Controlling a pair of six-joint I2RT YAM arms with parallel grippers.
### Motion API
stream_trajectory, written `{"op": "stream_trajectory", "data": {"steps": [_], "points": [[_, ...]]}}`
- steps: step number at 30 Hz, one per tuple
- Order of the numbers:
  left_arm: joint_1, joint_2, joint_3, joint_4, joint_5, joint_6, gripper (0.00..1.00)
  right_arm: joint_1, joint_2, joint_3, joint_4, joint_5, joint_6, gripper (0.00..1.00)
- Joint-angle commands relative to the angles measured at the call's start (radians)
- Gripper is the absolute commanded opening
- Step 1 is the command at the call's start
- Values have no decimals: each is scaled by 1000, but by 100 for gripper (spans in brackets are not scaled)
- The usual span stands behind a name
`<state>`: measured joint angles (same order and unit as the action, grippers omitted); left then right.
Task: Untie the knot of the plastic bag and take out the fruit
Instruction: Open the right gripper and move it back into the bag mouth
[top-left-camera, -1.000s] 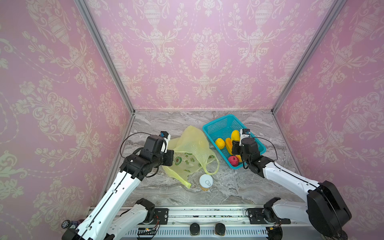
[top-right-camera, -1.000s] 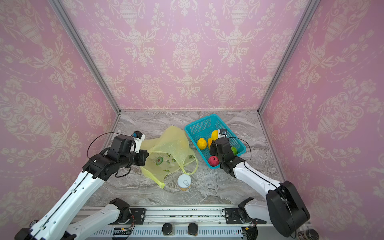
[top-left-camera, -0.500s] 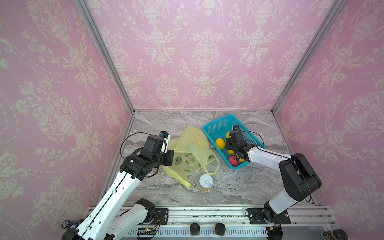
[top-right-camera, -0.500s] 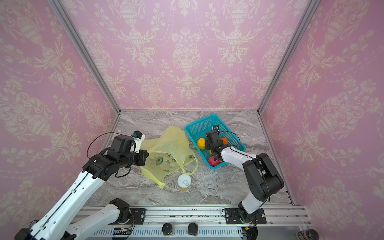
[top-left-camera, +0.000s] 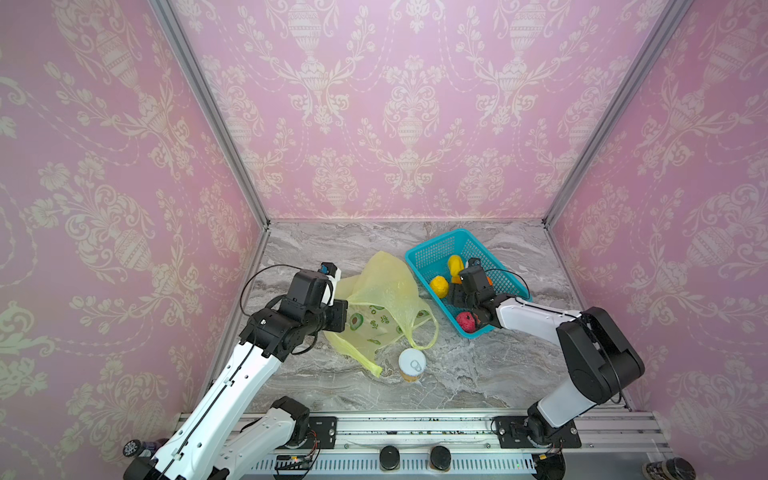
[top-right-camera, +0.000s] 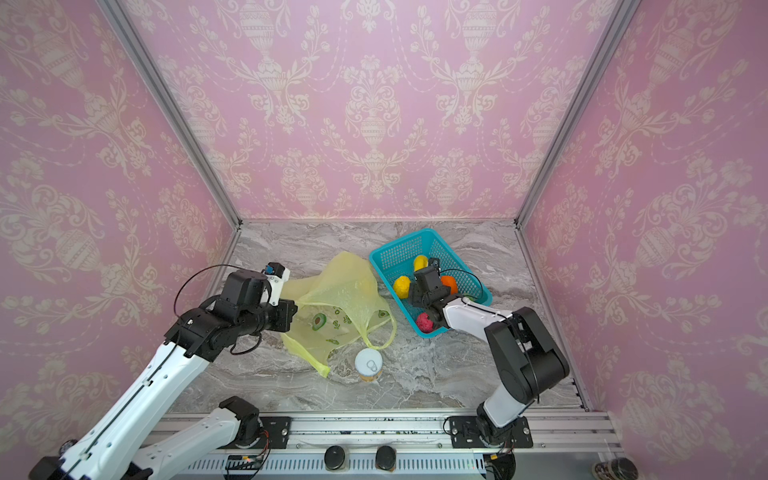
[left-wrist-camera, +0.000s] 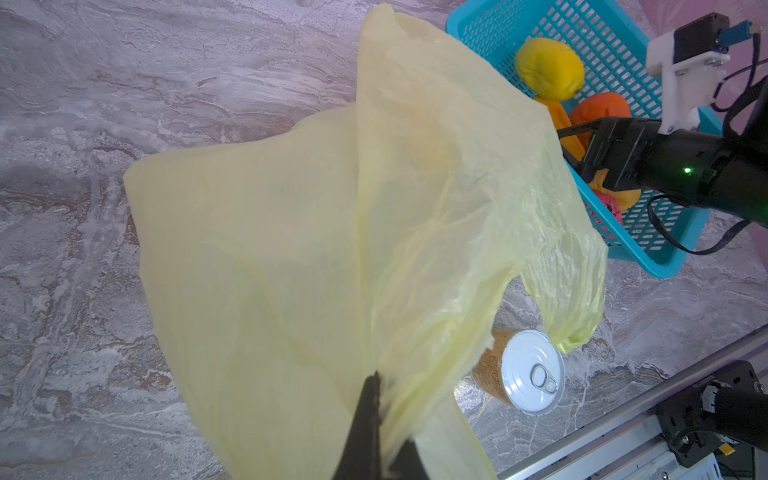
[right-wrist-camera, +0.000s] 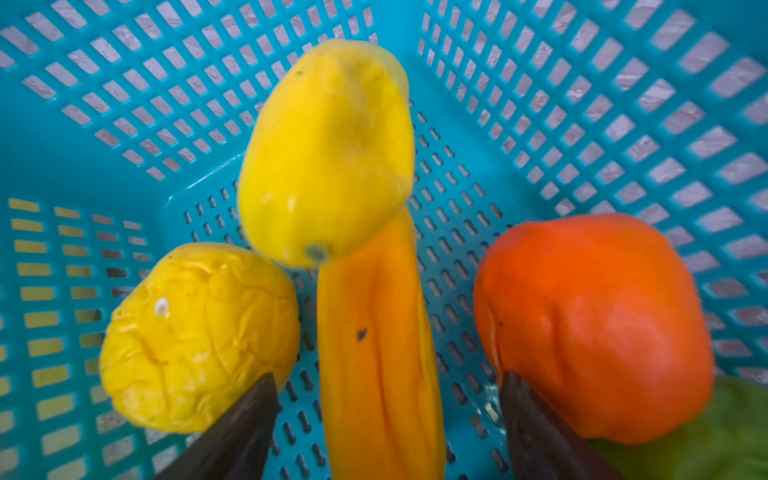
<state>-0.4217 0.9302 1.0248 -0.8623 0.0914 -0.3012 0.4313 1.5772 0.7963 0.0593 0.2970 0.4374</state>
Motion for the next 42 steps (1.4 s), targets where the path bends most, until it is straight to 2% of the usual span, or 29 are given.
{"op": "stream_trajectory", "data": {"steps": [1,5,9,15,19,21,25,28,36,42], "points": [[3,-2,0,-24,-8,-8,0,-1,-108,-35,53,-24,-17,94],[3,-4,1,-23,-4,-9,0,2,-226,-108,115,-77,-43,100],[3,-13,-2,-20,-5,-10,0,36,-368,-182,170,-130,-80,98],[3,2,0,-24,1,-7,0,224,-577,-237,215,-136,-247,76],[4,-8,0,-23,-1,-9,0,382,-611,-274,294,-177,-371,68],[4,-16,-2,-20,-4,-9,0,463,-590,-269,309,-190,-441,66],[4,-2,-1,-22,-1,-10,0,641,-495,-214,301,-143,-590,59],[4,4,-1,-23,0,-9,0,717,-400,-163,289,-133,-650,56],[4,-9,-2,-21,1,-9,0,762,-141,-14,276,-124,-655,45],[4,-5,-2,-22,7,-8,0,762,45,117,234,8,-653,35]]}}
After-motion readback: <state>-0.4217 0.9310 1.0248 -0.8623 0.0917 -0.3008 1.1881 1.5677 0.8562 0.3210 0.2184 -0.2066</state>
